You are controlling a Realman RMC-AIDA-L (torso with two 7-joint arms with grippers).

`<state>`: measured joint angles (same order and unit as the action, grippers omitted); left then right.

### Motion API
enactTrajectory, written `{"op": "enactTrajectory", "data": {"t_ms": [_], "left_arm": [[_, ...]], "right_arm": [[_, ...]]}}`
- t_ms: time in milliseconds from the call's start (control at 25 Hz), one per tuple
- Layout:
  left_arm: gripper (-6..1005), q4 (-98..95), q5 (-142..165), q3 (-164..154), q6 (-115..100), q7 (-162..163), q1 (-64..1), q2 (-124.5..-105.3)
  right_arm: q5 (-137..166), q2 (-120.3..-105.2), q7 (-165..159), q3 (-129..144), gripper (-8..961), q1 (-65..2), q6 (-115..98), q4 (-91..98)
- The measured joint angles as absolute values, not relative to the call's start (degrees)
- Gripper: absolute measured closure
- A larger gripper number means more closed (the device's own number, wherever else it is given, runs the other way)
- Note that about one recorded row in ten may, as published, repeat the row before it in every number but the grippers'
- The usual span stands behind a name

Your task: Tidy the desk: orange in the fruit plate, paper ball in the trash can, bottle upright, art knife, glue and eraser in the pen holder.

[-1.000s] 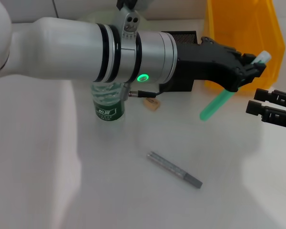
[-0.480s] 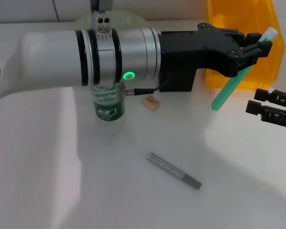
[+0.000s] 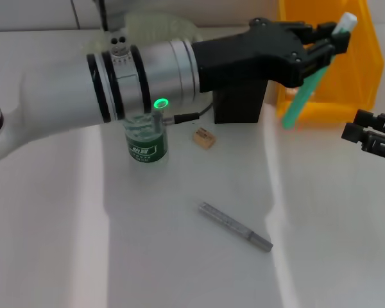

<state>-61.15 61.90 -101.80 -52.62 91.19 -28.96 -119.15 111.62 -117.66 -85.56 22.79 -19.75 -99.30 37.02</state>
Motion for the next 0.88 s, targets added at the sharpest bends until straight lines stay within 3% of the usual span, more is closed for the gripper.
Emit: {"op": "enactTrajectory", "data": {"t_ms": [200, 640, 880], "left_arm": [[805, -57.4, 55.3, -101.8, -52.6, 84.0, -29.4, -119.14], [806, -38.9, 25.4, -104.3, -52.2, 53.0, -40.4, -119.22], [806, -38.8, 20.9, -104.8, -52.1, 48.2, -41.2, -119.27]], "right_arm": [[111.5, -117.68, -84.9, 22.4, 216, -19.8, -99.4, 35.3], [109.7, -118.33, -83.6, 21.3, 216, -20.0, -99.0, 32.6], [108.7, -118.84, -83.0, 20.2, 216, -19.5, -99.0, 32.4]]}}
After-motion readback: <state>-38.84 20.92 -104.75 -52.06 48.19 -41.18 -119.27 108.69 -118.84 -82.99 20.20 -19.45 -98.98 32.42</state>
